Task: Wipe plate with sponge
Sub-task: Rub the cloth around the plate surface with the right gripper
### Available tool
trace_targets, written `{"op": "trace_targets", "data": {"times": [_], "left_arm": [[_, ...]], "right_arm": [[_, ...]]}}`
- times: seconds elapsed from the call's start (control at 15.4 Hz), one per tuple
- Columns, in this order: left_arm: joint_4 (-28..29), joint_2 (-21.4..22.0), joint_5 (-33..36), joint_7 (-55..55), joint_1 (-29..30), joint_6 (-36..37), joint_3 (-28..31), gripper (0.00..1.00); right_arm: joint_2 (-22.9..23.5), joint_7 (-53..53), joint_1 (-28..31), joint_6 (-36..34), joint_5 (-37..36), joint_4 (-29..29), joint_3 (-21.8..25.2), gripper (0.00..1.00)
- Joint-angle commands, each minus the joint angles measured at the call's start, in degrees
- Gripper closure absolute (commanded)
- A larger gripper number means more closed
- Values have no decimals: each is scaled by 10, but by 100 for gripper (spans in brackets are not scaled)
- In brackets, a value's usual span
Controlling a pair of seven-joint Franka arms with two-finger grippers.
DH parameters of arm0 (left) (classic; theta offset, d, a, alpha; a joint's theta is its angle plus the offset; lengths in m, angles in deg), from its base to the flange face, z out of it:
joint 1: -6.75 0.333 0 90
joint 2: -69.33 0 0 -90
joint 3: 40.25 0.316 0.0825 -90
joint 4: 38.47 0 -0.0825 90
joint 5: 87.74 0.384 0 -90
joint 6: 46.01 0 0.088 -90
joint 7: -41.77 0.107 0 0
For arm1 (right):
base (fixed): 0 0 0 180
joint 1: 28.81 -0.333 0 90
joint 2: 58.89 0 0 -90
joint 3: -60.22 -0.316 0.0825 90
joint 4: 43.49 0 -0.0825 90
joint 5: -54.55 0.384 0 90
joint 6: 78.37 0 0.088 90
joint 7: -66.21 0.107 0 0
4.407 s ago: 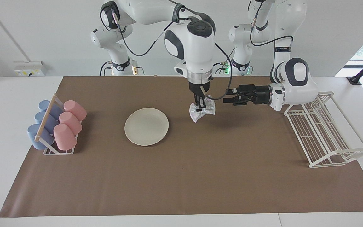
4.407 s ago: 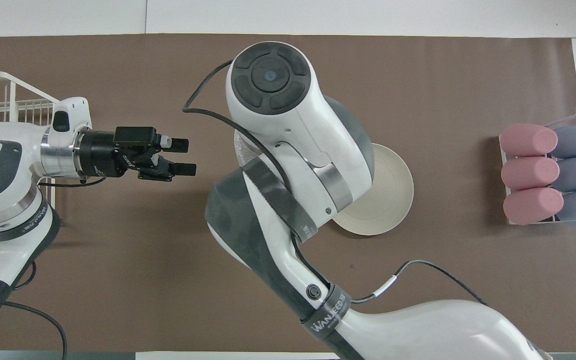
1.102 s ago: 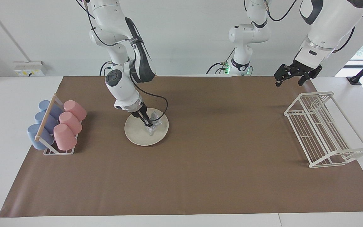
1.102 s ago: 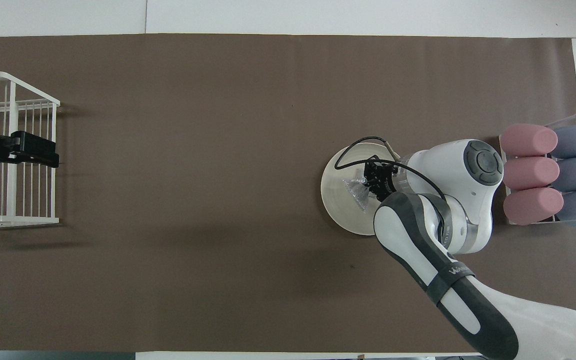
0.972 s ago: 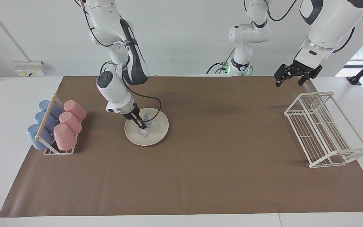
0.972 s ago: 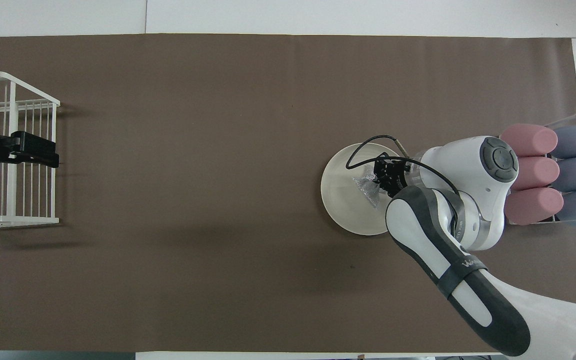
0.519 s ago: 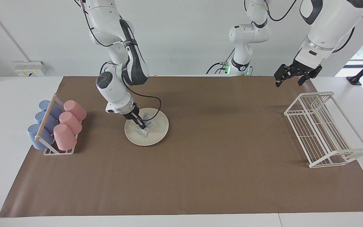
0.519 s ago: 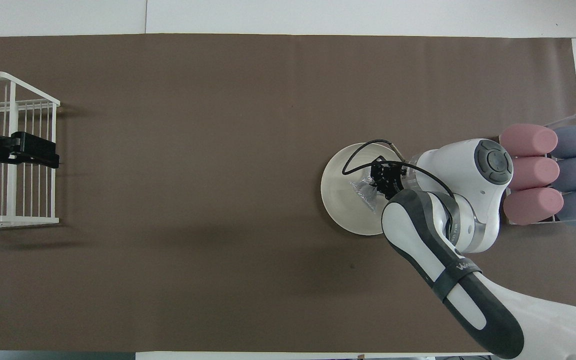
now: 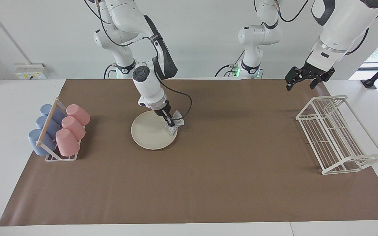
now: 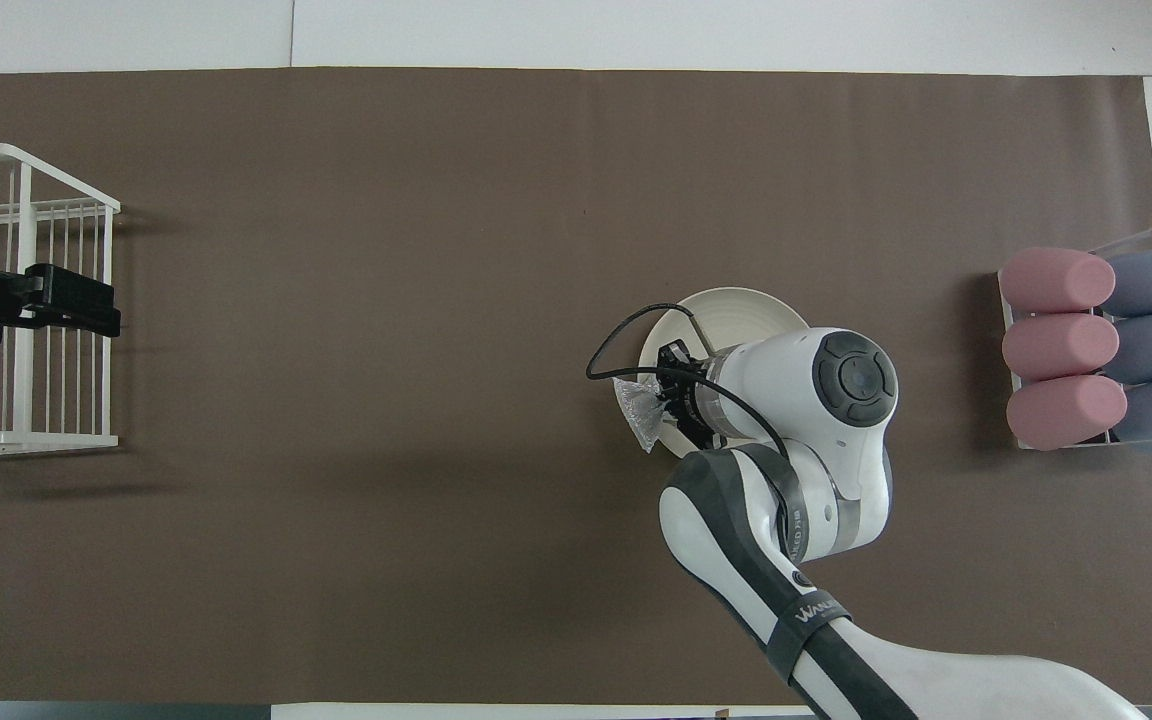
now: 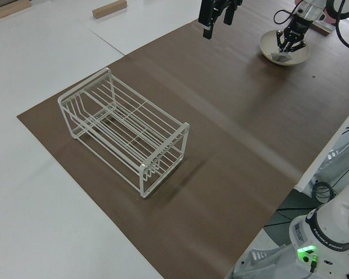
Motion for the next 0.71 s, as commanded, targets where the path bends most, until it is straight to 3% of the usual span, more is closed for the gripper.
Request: {"op": "trace_targets", "data": {"times": [0.0,0.26,0.45,0.65], "left_arm": [[3,2,5,-6,-2,6,1,0],[4,2,3,-5,0,7,1,0],[6,2,-63,-15,14,10,5,0],[9,3,-77,-25,15,8,5,0]], "right_arm": [[-6,-19,14,6,16,7,1,100],[-4,-145,76,2,16,7,1,100],[-3,-236,115,-2,16,7,2,100],[-6,-252,122,-4,16,7,1,100]]}}
